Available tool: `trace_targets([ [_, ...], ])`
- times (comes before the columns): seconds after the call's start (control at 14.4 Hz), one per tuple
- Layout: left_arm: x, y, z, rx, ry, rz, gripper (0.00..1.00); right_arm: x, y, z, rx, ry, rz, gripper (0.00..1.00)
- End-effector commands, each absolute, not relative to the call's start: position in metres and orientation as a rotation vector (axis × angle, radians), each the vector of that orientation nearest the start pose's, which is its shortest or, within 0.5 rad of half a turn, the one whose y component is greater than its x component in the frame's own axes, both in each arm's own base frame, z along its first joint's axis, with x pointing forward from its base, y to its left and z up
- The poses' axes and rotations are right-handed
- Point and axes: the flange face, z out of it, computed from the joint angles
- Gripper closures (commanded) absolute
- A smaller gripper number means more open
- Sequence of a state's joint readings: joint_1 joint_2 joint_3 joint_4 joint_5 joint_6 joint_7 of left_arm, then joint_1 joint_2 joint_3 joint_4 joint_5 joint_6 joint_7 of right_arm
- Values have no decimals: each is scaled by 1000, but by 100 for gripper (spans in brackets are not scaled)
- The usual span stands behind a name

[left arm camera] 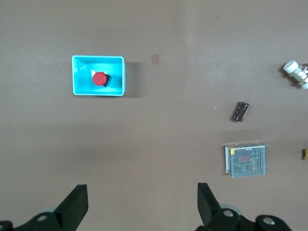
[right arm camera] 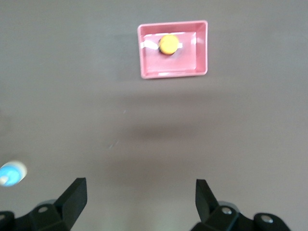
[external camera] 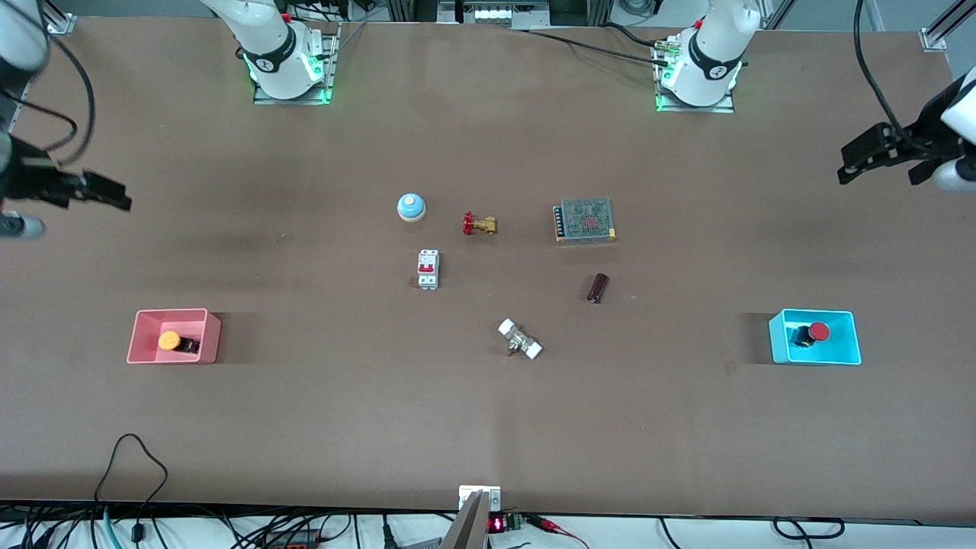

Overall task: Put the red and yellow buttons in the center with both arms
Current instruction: 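Reach the right gripper to the pink bin while the left gripper reaches the cyan bin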

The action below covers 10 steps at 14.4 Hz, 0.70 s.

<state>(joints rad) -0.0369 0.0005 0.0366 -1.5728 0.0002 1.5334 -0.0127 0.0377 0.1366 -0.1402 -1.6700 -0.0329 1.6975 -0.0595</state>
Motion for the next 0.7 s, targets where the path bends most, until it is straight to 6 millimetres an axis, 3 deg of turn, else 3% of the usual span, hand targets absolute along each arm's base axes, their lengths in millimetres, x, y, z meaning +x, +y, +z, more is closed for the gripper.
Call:
trace_targets([
  [0.0, 572, 18, 586, -3133, -53, 132, 0, 621, -79, 455, -3215, 6, 166, 0],
  [0.14, 588, 38, 565, -3120, -89, 128, 0, 638, -86, 420, -3225, 7, 136, 0],
  [0.35, 614, 62, 515, -3116, -54, 156, 0, 660, -100, 351, -3232, -11, 92, 0],
  [0.49, 627, 85, 486, -3118, -50, 153, 0, 667, -115, 314, -3237, 7, 60, 0],
  [0.63, 640, 97, 452, -3118, -23, 161, 0, 673, -116, 285, -3244, -57, 29, 0],
])
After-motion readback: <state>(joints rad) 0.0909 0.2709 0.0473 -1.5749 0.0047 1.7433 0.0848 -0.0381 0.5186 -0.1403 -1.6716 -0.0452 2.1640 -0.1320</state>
